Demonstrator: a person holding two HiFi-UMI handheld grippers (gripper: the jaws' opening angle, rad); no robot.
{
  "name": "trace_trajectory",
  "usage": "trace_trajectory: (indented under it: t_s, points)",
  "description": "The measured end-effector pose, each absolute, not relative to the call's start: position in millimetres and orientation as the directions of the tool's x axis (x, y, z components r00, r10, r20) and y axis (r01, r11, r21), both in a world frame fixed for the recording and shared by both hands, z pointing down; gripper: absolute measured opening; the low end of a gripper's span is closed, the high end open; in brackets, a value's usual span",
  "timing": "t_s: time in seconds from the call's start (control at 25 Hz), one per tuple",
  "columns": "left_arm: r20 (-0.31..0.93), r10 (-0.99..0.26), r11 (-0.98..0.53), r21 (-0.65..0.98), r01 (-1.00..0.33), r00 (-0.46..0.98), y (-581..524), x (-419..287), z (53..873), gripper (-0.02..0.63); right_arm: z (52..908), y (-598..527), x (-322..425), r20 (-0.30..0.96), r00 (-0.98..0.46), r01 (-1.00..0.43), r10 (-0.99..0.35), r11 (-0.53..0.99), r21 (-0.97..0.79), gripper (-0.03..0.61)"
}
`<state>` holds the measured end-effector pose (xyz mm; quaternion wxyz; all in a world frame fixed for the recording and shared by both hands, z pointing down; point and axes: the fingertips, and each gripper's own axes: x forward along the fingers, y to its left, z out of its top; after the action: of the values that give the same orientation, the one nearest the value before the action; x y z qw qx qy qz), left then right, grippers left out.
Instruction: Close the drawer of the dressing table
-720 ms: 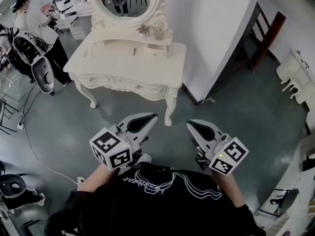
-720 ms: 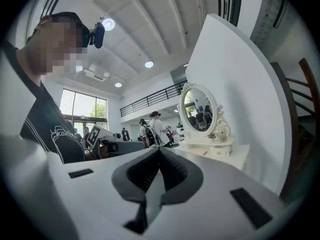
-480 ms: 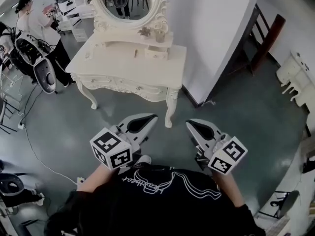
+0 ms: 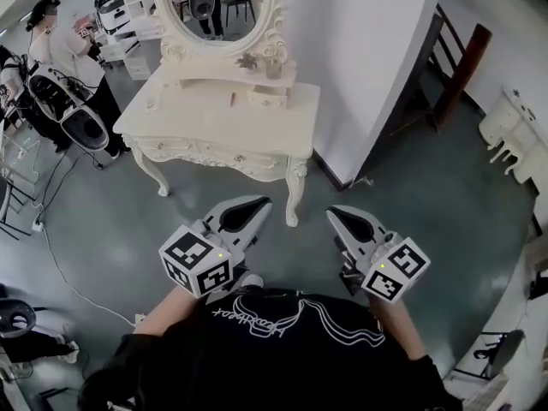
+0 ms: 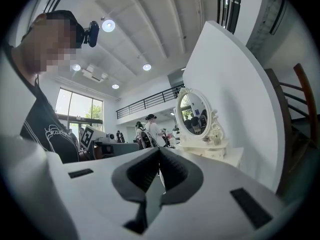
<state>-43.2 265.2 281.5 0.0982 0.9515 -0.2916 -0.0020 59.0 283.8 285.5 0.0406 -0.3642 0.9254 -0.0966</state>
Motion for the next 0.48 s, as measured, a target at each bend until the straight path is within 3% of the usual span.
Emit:
trace_trajectory:
  t_s: [0.36,0.48]
  points:
    - [0.088,-0.587,-0.793,0.138,-0.594,0.805,257,-38,284,0.180,287,284,68,-0.006,-0.732,-0.665,-0.682,0.715,-0.216,0.005]
    - [0.092,-0.594,-0.787,0.140,-0.601,0.800,252,-39,285,0.207,290,284,67,0.003,-0.733,-0.663,-0.680,0.714,-0.224,0.005]
